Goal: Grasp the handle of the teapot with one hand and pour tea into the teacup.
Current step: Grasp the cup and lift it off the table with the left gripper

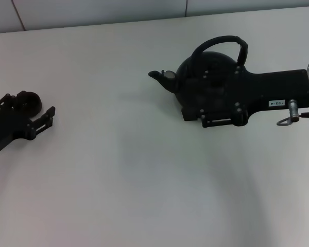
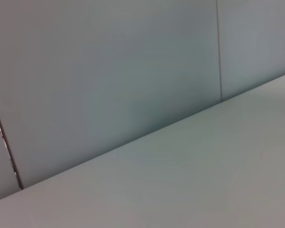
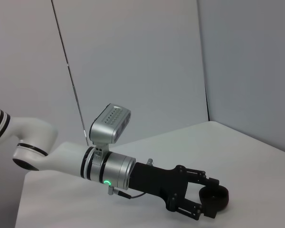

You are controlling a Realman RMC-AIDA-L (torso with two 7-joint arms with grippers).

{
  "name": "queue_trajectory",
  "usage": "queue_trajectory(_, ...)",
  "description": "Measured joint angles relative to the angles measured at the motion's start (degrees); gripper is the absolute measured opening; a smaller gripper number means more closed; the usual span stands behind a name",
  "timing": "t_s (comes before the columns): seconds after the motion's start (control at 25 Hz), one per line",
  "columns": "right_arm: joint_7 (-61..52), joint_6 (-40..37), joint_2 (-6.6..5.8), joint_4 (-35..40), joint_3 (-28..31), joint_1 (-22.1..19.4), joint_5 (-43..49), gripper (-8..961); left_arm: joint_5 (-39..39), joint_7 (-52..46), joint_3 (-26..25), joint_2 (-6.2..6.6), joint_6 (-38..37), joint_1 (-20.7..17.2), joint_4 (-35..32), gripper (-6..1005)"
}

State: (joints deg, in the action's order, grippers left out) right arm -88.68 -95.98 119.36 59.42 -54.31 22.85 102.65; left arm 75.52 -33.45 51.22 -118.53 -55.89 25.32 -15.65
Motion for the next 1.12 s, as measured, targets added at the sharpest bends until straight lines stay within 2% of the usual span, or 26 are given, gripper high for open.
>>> queue_trajectory(0.08, 0.00, 0.00, 0.00, 0.00, 0.00, 0.00, 0.00, 700, -0.02, 0.17, -0.15, -0.01, 0.00, -0.01, -0.11, 719)
queue_trajectory(0.32, 0.00, -0.04, 0.00, 0.00, 0.00, -0.06, 0.00, 700, -0.17, 0.24, -0.32, -0.07, 0.57, -0.31, -0.84, 840)
queue_trajectory(0.68, 0.00, -0.11, 0.00, 0.00, -0.09, -0.06, 0.00, 699, -0.29, 0.32, -0.45, -0.09, 1.28, -1.25, -2.82, 830)
queue_trajectory(1.12, -0.20, -0.25, 0.00, 0.00, -0.09, 0.25, 0.01, 699, 0.02, 0.32, 0.07, -0.01, 4.06, -0.55, -2.90, 818)
